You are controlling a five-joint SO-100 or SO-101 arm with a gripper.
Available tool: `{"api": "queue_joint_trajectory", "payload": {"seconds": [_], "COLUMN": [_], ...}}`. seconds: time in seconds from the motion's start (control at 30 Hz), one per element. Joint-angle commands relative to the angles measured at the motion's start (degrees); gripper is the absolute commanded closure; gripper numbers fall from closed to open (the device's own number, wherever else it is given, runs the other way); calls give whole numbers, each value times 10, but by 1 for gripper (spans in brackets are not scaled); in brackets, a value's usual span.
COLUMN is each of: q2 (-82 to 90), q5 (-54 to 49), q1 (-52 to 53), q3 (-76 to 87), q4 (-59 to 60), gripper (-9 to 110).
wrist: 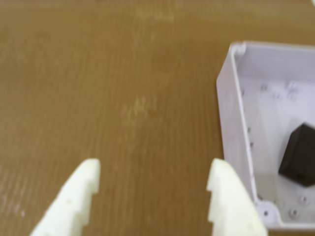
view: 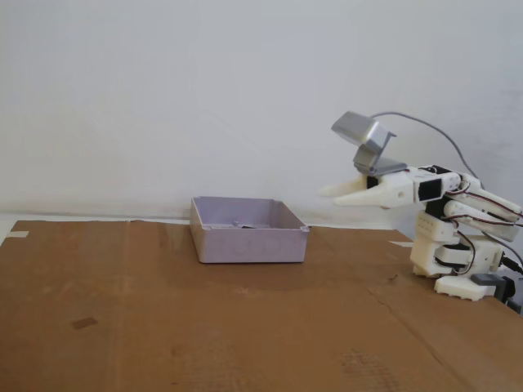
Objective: Grasp a block and put it in the box.
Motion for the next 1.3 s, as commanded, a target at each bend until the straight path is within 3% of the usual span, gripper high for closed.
{"api": "queue_joint_trajectory", "payload": {"seconds": [0.0, 0.53, 0.97, 1.27], "q2": [23, 23, 23, 23], "q5": [3, 3, -3, 5], "q1": [-4, -4, -3, -4], "q3": [27, 27, 27, 27], "q4": [49, 257, 348, 409], "gripper": [75, 76, 101, 102]}}
